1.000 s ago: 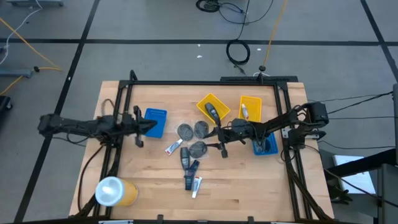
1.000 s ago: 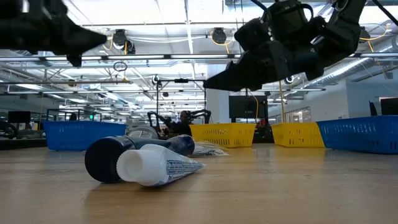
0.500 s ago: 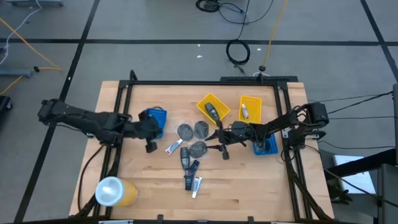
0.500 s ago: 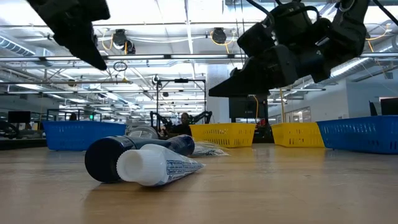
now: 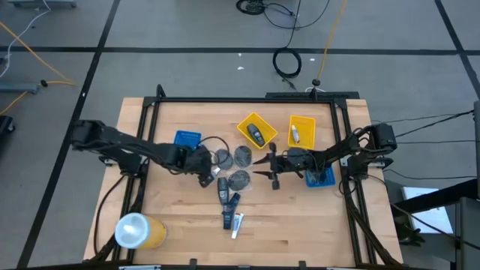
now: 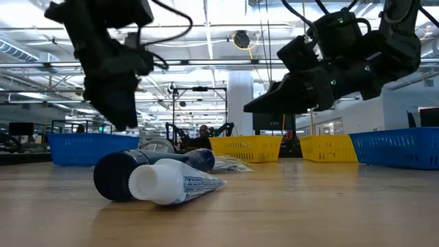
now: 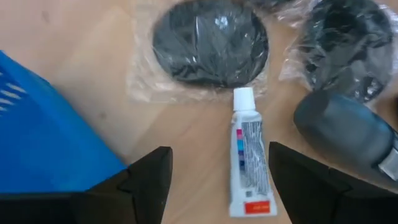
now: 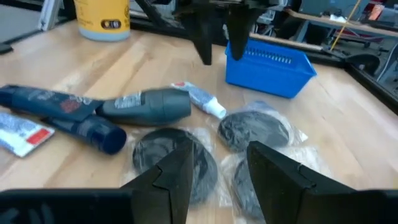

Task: Pick & Place Travel size toiletries
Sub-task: Put the top white toothpaste into the right yellow bin

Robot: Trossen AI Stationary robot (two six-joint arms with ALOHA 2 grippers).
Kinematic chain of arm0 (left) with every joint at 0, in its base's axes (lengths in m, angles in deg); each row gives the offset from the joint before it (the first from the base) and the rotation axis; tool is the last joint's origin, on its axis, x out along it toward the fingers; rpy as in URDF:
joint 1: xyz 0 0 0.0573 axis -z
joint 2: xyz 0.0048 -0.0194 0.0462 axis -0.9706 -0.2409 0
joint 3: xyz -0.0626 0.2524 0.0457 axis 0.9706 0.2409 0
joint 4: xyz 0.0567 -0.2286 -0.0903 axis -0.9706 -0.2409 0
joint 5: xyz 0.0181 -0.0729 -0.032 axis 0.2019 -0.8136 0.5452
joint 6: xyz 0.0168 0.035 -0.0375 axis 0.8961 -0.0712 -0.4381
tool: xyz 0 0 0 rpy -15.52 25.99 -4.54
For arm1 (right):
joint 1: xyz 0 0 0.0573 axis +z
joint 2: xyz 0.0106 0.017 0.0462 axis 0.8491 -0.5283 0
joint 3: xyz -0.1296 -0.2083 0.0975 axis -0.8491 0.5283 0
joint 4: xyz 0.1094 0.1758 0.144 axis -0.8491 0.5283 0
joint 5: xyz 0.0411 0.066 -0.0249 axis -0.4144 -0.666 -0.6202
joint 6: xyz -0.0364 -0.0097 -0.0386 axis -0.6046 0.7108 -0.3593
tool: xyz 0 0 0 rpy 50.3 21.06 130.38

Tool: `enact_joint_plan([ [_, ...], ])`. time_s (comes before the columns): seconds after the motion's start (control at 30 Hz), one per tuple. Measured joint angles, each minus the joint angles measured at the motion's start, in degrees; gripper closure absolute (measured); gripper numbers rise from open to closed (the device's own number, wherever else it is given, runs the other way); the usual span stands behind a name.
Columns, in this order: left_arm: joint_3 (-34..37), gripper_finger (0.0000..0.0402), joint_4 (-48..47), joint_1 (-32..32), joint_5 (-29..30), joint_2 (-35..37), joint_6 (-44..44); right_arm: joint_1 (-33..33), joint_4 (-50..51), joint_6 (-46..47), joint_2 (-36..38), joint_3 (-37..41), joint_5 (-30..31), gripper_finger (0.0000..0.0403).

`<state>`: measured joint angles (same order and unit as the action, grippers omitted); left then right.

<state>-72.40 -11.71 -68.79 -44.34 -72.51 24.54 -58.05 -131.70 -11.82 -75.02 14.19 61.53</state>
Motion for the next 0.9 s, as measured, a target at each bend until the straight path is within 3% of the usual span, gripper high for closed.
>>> enact_joint_plan([
  [0.13, 0.0, 0.0148, 1.3, 1.1, -0.8, -4.0, -4.8, 0.4, 0.2, 0.0, 1.9, 2.1, 4.8, 0.0261],
  [0.3, 0.0, 0.0172, -0.3, 2.4, -0.2, -6.2, -9.2, 2.0, 0.3, -1.0, 9.6, 6.6, 13.0, 0.0261],
  [0.47, 0.0, 0.0182, -0.6, 3.4, 1.3, -6.6, -10.7, 2.1, -2.0, -1.0, 15.3, 9.9, 13.2, 0.0261],
  [0.63, 0.2, 0.0182, 0.0, 3.4, 3.4, -6.6, -10.4, 2.1, -4.9, -0.2, 15.5, 11.7, 13.2, 0.0261],
  [0.9, 0.2, 0.0137, 4.3, 2.8, 2.7, -6.6, -8.9, 2.1, -5.4, 0.4, 15.0, 11.7, 13.2, 0.0261],
])
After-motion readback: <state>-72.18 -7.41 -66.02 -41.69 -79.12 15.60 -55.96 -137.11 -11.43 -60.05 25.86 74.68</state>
